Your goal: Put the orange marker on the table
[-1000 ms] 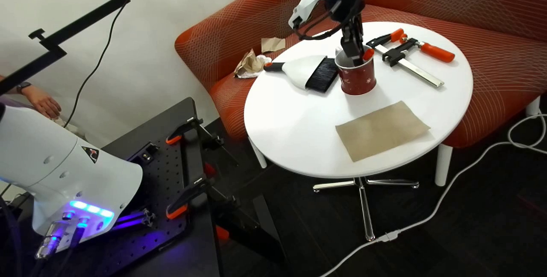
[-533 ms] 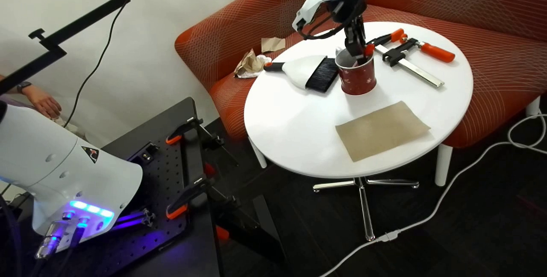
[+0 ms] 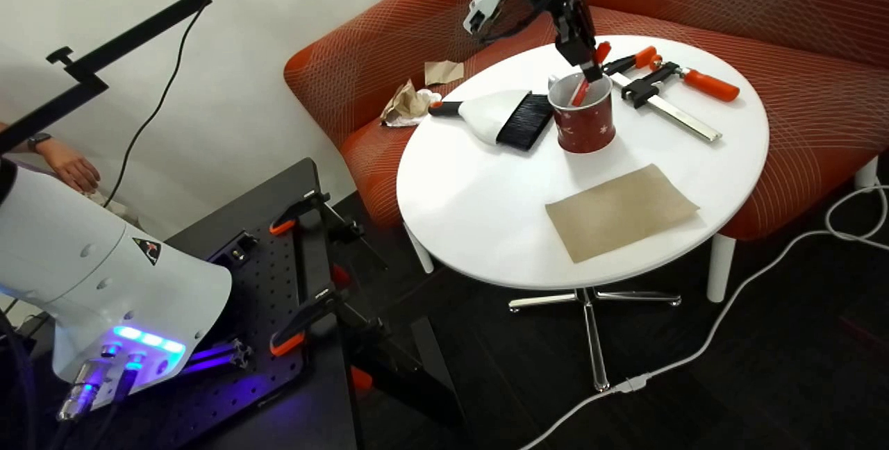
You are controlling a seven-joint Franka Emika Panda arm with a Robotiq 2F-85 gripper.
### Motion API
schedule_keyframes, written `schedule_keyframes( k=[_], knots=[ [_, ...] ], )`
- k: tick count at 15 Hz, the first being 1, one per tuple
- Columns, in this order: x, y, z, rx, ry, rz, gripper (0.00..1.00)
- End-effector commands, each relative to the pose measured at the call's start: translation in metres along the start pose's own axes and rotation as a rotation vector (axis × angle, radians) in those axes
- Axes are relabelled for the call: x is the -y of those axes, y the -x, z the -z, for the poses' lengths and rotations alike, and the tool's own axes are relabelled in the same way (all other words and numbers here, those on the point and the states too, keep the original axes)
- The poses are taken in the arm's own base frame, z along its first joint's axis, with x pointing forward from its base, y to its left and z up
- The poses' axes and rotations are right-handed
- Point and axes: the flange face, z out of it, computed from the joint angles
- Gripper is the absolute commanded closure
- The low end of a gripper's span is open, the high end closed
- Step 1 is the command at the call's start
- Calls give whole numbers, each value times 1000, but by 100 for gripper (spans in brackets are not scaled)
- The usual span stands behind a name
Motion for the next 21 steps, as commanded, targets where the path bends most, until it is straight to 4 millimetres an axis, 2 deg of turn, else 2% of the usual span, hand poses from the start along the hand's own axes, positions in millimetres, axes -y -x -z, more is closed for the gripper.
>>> schedule_keyframes(
  k=[1,4,7,10,13,21],
  knots=[
    [-24,7,48,-8,-30,-16,95],
    [-46,8,77,24,-34,-12,95],
    [-71,12,96,70,-34,-3,95],
    [-90,17,95,142,-21,1,95],
    [-98,27,78,219,-4,3,95],
    [-97,72,0,381,6,-52,95]
  ],
)
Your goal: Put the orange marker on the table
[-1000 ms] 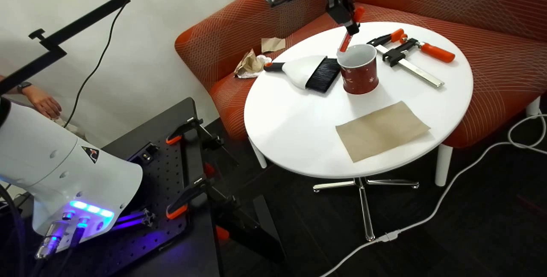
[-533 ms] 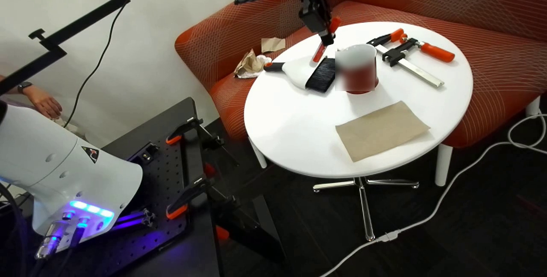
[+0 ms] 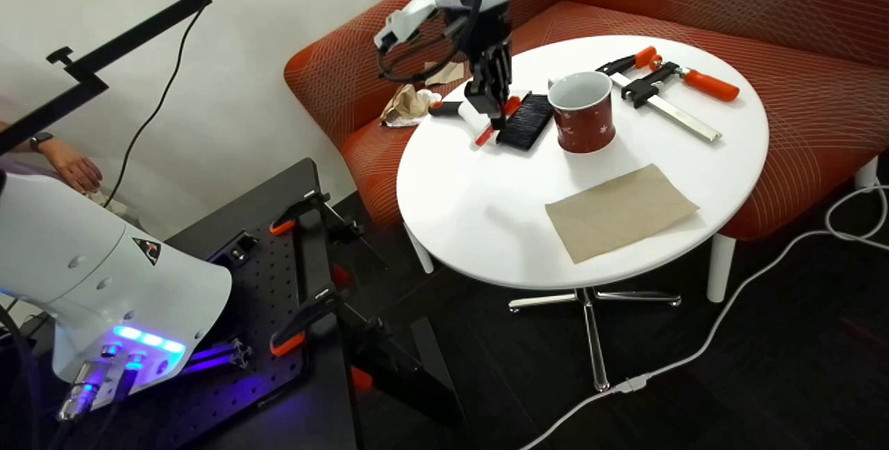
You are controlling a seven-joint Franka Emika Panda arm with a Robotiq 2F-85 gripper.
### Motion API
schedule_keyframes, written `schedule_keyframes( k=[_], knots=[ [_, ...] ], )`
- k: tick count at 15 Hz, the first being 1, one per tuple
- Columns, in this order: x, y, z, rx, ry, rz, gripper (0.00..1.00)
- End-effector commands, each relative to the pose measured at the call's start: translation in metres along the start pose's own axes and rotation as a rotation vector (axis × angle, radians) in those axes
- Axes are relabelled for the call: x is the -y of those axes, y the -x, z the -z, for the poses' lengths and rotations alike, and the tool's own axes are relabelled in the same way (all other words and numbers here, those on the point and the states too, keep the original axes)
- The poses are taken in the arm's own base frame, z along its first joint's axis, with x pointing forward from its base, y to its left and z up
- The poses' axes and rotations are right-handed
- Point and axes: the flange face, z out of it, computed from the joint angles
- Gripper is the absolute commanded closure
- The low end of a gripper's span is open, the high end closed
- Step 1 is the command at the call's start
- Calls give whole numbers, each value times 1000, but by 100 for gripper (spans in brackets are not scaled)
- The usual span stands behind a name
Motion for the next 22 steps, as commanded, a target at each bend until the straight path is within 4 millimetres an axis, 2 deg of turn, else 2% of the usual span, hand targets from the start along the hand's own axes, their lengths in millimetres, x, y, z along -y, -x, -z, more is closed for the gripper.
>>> schedule_keyframes(
  k=[1,7,10,11,12,13,17,20,22],
  knots=[
    [-2,3,-33,56,-12,-23,95],
    [-5,3,-79,88,-36,-28,95],
    [-5,2,-85,90,-41,-21,95],
    [-5,2,-84,88,-45,-17,88],
    [-5,2,-83,84,-43,-17,56],
    [-5,3,-81,79,-43,-16,55],
    [-5,6,-66,30,-68,-11,26],
    [-5,8,-46,-36,-108,0,4],
    [-5,10,-34,-71,-130,5,0]
  ],
)
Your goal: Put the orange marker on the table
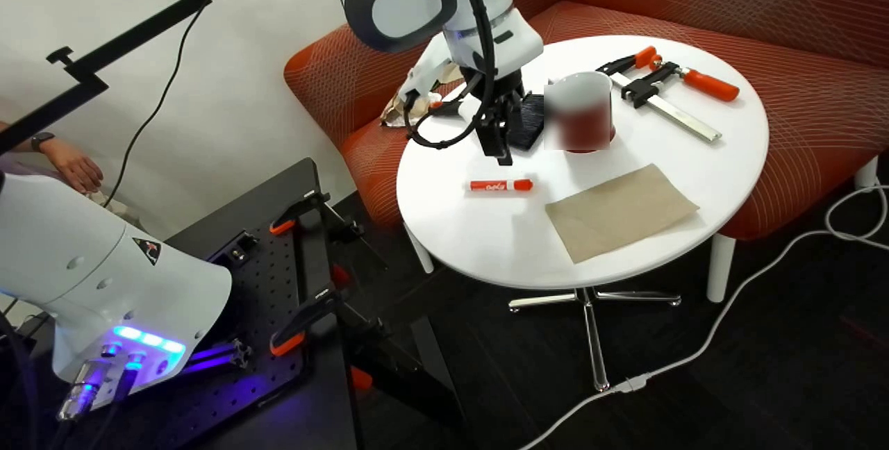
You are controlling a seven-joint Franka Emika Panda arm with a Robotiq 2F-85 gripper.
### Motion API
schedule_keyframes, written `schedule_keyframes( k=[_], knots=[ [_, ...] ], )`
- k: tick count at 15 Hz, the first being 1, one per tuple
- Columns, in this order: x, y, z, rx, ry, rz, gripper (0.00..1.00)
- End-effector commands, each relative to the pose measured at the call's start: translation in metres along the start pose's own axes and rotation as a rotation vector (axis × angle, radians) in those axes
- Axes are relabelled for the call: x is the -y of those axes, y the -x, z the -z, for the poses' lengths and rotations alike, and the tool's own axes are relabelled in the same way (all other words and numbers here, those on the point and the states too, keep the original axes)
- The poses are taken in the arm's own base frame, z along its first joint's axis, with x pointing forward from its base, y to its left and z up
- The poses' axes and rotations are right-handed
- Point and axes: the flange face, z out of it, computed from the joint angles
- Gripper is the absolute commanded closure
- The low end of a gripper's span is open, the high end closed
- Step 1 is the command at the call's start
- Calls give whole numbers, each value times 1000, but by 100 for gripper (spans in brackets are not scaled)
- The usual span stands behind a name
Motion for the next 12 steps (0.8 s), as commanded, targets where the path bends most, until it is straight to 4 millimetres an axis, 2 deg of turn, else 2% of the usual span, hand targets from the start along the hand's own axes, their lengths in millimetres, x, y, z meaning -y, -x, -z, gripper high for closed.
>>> schedule_keyframes(
  k=[1,8,9,12],
  knots=[
    [-3,11,34,-64,-42,18,0],
    [-8,23,66,-114,-71,36,0],
    [-1,14,53,-88,-58,26,0],
    [-3,17,59,-90,-61,29,0]
  ],
)
